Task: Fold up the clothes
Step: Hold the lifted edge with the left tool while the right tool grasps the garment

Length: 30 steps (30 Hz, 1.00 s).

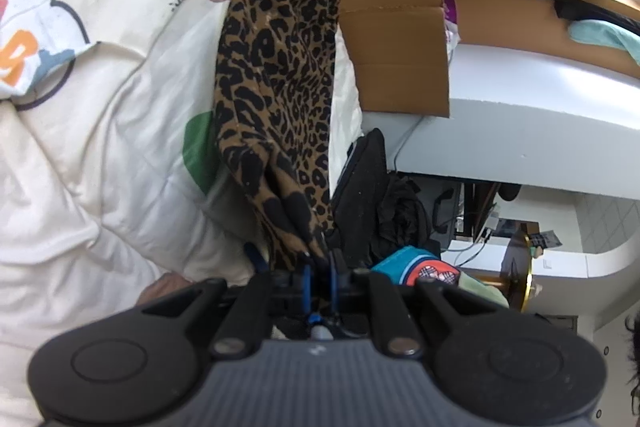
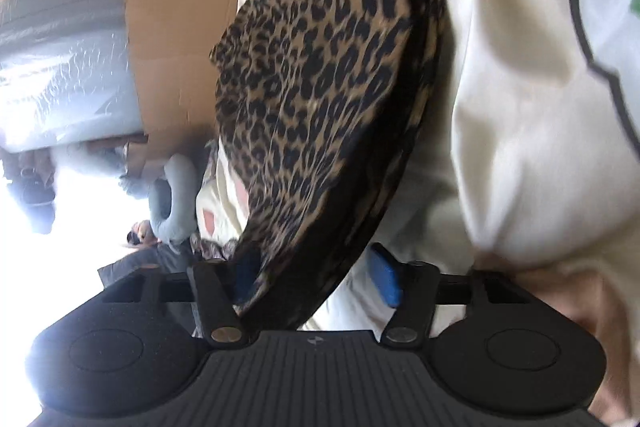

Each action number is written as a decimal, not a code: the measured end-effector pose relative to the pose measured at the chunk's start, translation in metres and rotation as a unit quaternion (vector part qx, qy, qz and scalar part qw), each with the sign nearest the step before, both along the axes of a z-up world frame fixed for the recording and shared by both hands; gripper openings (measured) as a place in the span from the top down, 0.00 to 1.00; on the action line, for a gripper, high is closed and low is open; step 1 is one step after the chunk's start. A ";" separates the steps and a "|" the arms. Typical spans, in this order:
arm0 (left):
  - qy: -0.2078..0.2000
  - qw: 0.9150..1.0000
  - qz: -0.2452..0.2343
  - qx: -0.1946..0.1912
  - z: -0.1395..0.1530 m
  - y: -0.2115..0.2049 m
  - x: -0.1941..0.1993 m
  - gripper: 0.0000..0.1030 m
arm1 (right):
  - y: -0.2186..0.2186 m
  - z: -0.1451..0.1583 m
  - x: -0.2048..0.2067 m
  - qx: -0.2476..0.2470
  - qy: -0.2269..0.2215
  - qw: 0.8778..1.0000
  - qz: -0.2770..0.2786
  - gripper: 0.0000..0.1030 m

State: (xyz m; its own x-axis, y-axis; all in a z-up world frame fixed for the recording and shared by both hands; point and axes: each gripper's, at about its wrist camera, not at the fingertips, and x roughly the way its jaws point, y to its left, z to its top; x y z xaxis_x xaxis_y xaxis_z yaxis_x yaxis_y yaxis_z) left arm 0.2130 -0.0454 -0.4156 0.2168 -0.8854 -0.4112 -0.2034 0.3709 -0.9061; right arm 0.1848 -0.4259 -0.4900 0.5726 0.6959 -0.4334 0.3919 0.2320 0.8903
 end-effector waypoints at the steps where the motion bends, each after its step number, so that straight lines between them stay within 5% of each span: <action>1: 0.001 1.000 0.000 0.002 0.000 0.001 0.000 0.91 | -0.003 -0.001 0.002 -0.005 0.000 1.000 -0.005 0.50; 6: 0.004 1.000 0.003 0.010 0.000 0.007 -0.002 0.91 | -0.021 -0.006 0.010 -0.025 -0.001 0.999 -0.031 0.63; 30: 0.007 0.999 0.021 0.042 -0.006 0.029 0.000 0.92 | -0.098 -0.003 0.058 -0.151 -0.029 0.981 -0.121 0.83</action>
State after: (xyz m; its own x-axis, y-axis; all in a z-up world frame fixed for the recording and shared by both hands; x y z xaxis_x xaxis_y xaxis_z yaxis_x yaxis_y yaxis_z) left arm 0.2128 -0.0161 -0.4218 0.2473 -0.8376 -0.4870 -0.2326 0.4366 -0.8691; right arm 0.2427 -0.5236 -0.4927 0.7346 0.3814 -0.5611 0.4195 0.3946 0.8175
